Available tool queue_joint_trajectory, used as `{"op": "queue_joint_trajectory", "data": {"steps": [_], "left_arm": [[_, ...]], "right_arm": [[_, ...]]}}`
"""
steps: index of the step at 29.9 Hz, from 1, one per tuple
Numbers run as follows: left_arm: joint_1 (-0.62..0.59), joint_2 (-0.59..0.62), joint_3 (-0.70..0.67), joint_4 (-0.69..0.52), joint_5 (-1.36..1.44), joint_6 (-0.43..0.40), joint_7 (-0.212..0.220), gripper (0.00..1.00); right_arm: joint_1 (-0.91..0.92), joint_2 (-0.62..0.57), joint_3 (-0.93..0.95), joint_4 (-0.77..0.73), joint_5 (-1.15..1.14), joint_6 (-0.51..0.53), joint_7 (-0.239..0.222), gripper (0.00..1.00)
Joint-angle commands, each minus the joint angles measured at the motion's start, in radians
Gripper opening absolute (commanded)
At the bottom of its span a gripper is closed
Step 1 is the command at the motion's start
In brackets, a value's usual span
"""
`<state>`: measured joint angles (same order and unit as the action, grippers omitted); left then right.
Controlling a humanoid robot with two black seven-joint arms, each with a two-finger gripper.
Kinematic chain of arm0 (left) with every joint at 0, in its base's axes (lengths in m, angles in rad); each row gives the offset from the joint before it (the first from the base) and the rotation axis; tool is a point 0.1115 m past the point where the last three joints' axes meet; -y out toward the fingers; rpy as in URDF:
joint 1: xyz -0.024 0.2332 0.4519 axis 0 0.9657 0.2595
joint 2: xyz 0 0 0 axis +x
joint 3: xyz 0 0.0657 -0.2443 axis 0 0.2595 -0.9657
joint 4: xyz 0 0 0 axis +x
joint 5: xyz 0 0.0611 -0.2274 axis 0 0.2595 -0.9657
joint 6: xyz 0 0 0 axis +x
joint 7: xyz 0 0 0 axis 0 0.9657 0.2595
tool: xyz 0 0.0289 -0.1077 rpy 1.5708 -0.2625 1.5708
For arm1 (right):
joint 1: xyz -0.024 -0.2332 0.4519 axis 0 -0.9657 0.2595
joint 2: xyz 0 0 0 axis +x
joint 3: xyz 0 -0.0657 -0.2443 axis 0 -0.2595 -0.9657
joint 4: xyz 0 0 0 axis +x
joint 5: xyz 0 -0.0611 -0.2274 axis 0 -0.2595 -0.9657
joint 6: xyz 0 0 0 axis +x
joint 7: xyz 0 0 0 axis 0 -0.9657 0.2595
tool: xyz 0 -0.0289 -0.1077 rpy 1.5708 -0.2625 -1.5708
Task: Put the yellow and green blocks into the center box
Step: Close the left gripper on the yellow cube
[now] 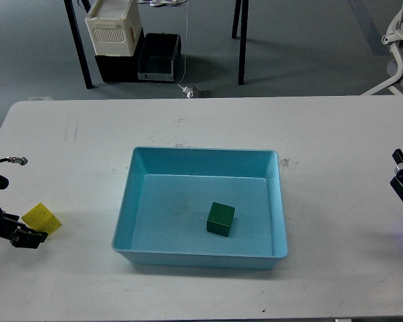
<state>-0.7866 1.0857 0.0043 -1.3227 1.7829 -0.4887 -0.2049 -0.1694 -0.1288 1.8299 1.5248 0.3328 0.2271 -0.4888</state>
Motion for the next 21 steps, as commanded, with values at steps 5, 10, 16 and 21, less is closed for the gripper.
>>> {"op": "queue_joint_trajectory", "data": {"steps": [5, 10, 16, 21], "left_arm": [[0.001, 0.000, 0.002, -0.012, 0.003, 0.000, 0.010, 0.31], [-0.002, -0.010, -0.001, -0.018, 0.001, 0.000, 0.012, 0.17], [-0.008, -0.026, -0.007, -0.010, -0.002, 0.000, 0.010, 0.29], [-0.017, -0.026, -0.013, -0.006, -0.005, 0.000, 0.004, 0.47]], "right_arm": [[0.001, 0.000, 0.000, 0.000, 0.000, 0.000, 0.000, 1.00], [0.001, -0.002, 0.000, 0.000, 0.000, 0.000, 0.000, 1.00], [-0.001, -0.002, 0.002, 0.000, -0.002, 0.000, 0.000, 1.00], [-0.001, -0.002, 0.000, 0.000, -0.002, 0.000, 0.000, 1.00]]}}
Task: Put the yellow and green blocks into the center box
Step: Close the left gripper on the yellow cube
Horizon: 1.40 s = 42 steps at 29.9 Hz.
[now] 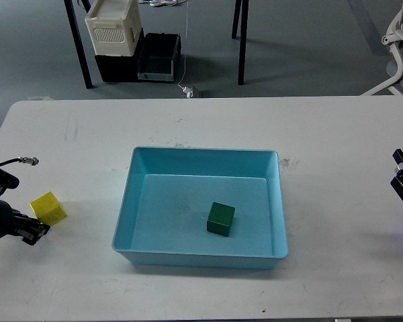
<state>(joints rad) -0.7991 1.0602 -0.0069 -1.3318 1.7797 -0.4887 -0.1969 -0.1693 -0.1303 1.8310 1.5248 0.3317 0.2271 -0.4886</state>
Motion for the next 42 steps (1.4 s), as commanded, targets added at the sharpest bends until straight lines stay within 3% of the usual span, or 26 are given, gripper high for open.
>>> {"op": "queue_joint_trajectory", "data": {"steps": [1, 9, 14, 42], "left_arm": [[-0.005, 0.000, -0.002, 0.003, -0.002, 0.000, -0.006, 0.49], [-0.008, 0.000, -0.007, 0.055, -0.009, 0.000, -0.015, 0.67], [-0.018, -0.028, -0.013, 0.095, -0.009, 0.000, -0.044, 0.77], [-0.058, -0.101, -0.015, 0.155, -0.011, 0.000, -0.075, 0.78]], "right_arm": [[0.000, 0.001, -0.001, 0.000, 0.000, 0.000, 0.000, 1.00], [0.001, 0.001, -0.001, 0.000, 0.001, 0.000, 0.000, 1.00], [0.001, 0.000, -0.003, 0.000, 0.000, 0.000, 0.000, 1.00], [0.001, -0.002, 0.001, 0.002, 0.000, 0.000, 0.000, 1.00]]}}
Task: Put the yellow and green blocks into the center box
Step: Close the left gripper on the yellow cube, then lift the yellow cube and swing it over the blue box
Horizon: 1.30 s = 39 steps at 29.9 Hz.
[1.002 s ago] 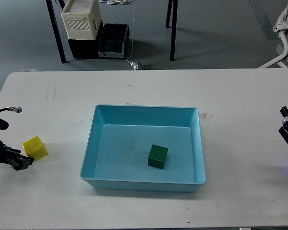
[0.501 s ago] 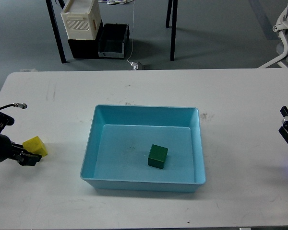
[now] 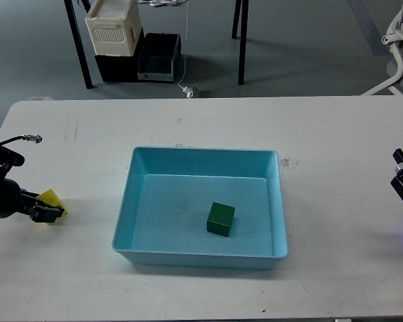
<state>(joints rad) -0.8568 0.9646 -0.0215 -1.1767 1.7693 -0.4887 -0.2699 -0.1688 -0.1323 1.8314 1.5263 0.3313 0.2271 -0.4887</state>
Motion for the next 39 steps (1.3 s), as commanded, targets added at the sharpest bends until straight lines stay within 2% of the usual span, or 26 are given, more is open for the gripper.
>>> {"op": "queue_joint_trajectory", "data": {"steps": [1, 4, 6, 7, 10, 13, 16, 17, 21, 28, 31, 36, 39], "left_arm": [[-0.001, -0.006, 0.000, 0.000, -0.001, 0.000, -0.003, 0.77], [-0.001, -0.006, 0.002, 0.000, -0.001, 0.000, -0.003, 0.73], [0.001, -0.006, 0.005, 0.000, -0.001, 0.000, -0.002, 0.63], [0.001, -0.007, 0.005, 0.000, 0.001, 0.000, 0.006, 0.52], [-0.001, -0.007, 0.006, 0.000, 0.001, 0.000, 0.030, 0.36], [-0.004, -0.007, 0.002, 0.000, -0.001, 0.000, 0.058, 0.30], [-0.007, -0.007, 0.002, -0.003, -0.004, 0.000, 0.073, 0.09], [-0.007, -0.007, 0.000, -0.003, -0.004, 0.000, 0.077, 0.06], [-0.042, -0.004, -0.002, -0.014, -0.017, 0.000, 0.077, 0.03], [-0.234, 0.022, -0.055, -0.101, -0.362, 0.000, 0.077, 0.02], [-0.323, 0.019, -0.055, -0.141, -0.424, 0.000, 0.077, 0.02], [-0.430, -0.012, -0.052, -0.189, -0.503, 0.000, 0.072, 0.02], [-0.496, -0.082, -0.046, -0.199, -0.592, 0.000, 0.074, 0.02]], "right_arm": [[0.000, 0.000, 0.000, 0.000, 0.000, 0.000, 0.000, 1.00], [0.000, 0.000, -0.001, 0.000, 0.000, 0.000, 0.000, 1.00], [0.000, 0.000, -0.001, 0.000, 0.000, 0.000, 0.000, 1.00], [0.000, 0.000, -0.001, 0.000, 0.000, 0.000, 0.000, 1.00], [0.000, 0.000, -0.001, 0.000, 0.000, 0.000, 0.000, 1.00], [0.000, 0.000, -0.001, 0.000, 0.000, 0.000, 0.000, 1.00], [0.000, -0.001, -0.001, 0.000, 0.000, 0.000, 0.000, 1.00], [0.000, 0.000, -0.001, 0.000, 0.000, 0.000, 0.000, 1.00], [0.000, -0.001, 0.000, 0.000, 0.000, 0.000, 0.000, 1.00], [0.000, 0.000, -0.001, 0.000, -0.002, 0.000, 0.000, 1.00], [0.000, -0.001, 0.000, 0.000, -0.003, 0.000, 0.000, 1.00], [0.000, 0.000, 0.002, 0.000, -0.008, 0.000, 0.000, 1.00], [-0.001, 0.000, 0.005, -0.002, -0.008, 0.000, 0.000, 1.00]]}}
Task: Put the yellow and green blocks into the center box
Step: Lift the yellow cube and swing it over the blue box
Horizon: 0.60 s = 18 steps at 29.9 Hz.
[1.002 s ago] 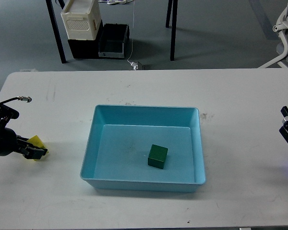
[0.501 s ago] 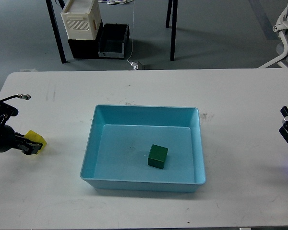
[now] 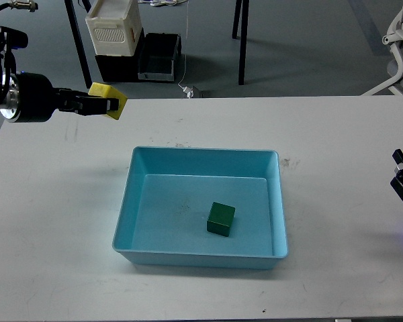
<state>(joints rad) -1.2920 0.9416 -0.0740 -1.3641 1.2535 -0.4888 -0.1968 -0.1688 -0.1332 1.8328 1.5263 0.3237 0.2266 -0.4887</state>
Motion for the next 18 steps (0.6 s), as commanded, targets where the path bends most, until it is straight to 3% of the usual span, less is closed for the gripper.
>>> {"op": "queue_joint_trajectory", "data": {"steps": [1, 7, 13, 18], "left_arm": [[-0.076, -0.087, 0.008, -0.012, -0.089, 0.000, 0.000, 0.02], [-0.124, -0.277, 0.020, -0.006, -0.097, 0.000, 0.004, 0.02], [-0.158, -0.409, 0.212, 0.008, -0.069, 0.000, 0.011, 0.03], [-0.145, -0.477, 0.295, 0.063, 0.027, 0.000, 0.017, 0.04]], "right_arm": [[-0.001, 0.001, 0.003, -0.002, 0.000, 0.000, 0.000, 1.00], [-0.008, 0.001, 0.006, -0.002, -0.002, 0.000, 0.000, 1.00], [-0.005, 0.003, 0.011, -0.012, 0.000, 0.000, 0.000, 1.00], [-0.003, 0.004, 0.013, -0.014, -0.002, 0.000, 0.000, 1.00]]}}
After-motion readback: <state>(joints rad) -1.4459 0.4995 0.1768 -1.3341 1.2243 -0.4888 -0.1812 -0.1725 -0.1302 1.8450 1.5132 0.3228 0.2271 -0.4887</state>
